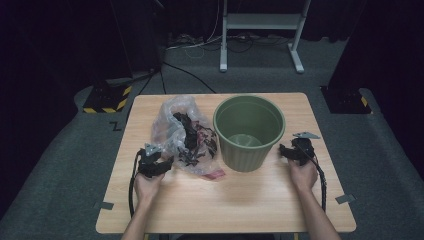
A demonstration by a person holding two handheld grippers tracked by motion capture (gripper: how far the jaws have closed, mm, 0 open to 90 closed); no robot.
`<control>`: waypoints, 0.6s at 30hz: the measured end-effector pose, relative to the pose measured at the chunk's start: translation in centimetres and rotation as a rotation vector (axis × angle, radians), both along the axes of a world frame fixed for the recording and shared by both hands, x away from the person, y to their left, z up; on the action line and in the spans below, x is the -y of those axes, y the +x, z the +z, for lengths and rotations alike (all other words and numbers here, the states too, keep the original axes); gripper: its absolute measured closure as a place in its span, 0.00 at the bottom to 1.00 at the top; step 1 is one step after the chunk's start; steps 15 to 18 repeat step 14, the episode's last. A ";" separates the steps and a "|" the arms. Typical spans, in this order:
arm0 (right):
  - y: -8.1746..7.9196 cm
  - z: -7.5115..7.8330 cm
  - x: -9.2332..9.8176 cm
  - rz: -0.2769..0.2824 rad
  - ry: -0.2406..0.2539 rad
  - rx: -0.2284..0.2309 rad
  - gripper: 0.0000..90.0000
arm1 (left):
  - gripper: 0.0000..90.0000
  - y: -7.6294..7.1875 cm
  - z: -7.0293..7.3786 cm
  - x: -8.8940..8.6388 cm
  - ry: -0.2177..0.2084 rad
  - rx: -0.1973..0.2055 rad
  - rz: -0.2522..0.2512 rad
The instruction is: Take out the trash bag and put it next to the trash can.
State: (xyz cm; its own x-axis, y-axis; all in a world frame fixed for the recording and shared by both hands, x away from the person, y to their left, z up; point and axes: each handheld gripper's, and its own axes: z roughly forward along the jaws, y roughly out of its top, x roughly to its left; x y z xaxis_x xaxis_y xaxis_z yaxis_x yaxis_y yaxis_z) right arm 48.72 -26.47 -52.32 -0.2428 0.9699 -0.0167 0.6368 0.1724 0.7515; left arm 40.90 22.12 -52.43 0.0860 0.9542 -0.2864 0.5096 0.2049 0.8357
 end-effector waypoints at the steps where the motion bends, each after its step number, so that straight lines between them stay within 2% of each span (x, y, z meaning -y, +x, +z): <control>1: 0.0 0.0 0.0 -0.003 0.003 -0.002 0.36 | 0.47 0.0 -0.5 -0.2 0.020 -0.009 0.005; 3: 0.0 0.0 0.0 0.000 0.000 0.000 0.36 | 0.46 0.2 -1.0 -0.2 0.013 0.001 0.021; 4: 0.0 0.0 0.0 0.000 0.000 0.000 0.36 | 0.47 0.2 -1.1 -0.3 0.011 0.023 0.050; 5: 0.0 0.0 0.0 -0.001 0.001 0.000 0.36 | 0.46 0.2 -1.1 -0.3 0.014 0.023 0.053; 9: 0.0 0.0 0.0 -0.002 0.002 -0.001 0.36 | 0.43 0.1 -1.2 -0.1 0.057 0.020 0.058; 11: 0.0 0.0 0.0 -0.002 0.002 -0.001 0.36 | 0.41 0.2 -1.2 0.0 0.040 0.030 0.068; 13: 0.0 0.0 0.0 -0.002 0.002 -0.001 0.36 | 0.38 0.3 -1.2 -0.3 0.027 0.016 0.076; 18: 0.0 0.0 0.0 -0.002 0.002 -0.001 0.36 | 0.37 0.3 -1.2 -0.3 0.027 0.016 0.076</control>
